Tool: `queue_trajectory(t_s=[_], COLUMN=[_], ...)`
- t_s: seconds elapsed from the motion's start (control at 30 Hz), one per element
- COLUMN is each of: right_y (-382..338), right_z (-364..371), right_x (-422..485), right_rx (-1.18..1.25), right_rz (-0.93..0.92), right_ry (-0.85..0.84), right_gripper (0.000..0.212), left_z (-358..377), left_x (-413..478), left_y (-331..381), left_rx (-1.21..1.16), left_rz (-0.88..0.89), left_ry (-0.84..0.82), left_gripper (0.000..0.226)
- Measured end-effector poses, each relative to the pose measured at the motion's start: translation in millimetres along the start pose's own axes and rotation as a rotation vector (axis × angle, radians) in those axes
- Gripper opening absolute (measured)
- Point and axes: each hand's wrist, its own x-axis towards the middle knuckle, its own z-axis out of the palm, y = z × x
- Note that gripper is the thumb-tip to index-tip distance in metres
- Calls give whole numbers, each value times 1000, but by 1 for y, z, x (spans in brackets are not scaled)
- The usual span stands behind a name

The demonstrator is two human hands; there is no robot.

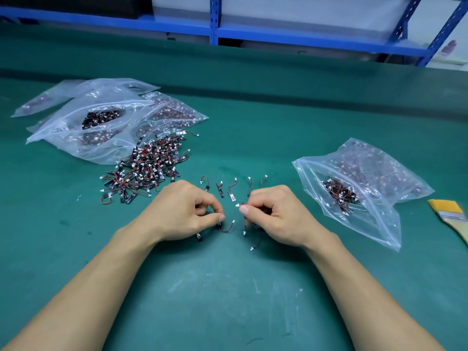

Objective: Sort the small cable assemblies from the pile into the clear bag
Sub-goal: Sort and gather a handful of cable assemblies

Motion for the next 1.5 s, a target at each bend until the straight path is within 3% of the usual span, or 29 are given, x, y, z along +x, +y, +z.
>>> queue_trajectory(t_s=[0.33, 0.5, 0.67, 1.0, 1.23, 1.33, 1.5], right_y=[-4, -6, 1, 24, 33, 38, 44], right_z=[9, 8, 3, -3, -5, -5, -6], right_x=[1, 0, 0, 3, 5, 5, 7], right_rx=[-245, -143, 10, 46, 54, 38, 15], right_rz=[-3, 9, 62, 203, 266, 293, 340], right_ry=[-75, -35, 94, 284, 335, 348, 368], right_gripper=[44, 60, 68, 53, 47, 44, 37], left_z=[-3, -7, -11, -6, -3, 5, 10], left_x=[3, 7, 9, 16, 15, 15, 15], left_y=[-5, -14, -28, -57, -45, -39, -43], left_rx=[-8, -7, 20, 371, 176, 73, -11], left_rz=[-61, -88, -126, -215, -10, 11, -100], left_ry=[239, 334, 384, 339, 316, 244, 170], left_gripper=[14, 7, 23, 57, 27, 29, 40])
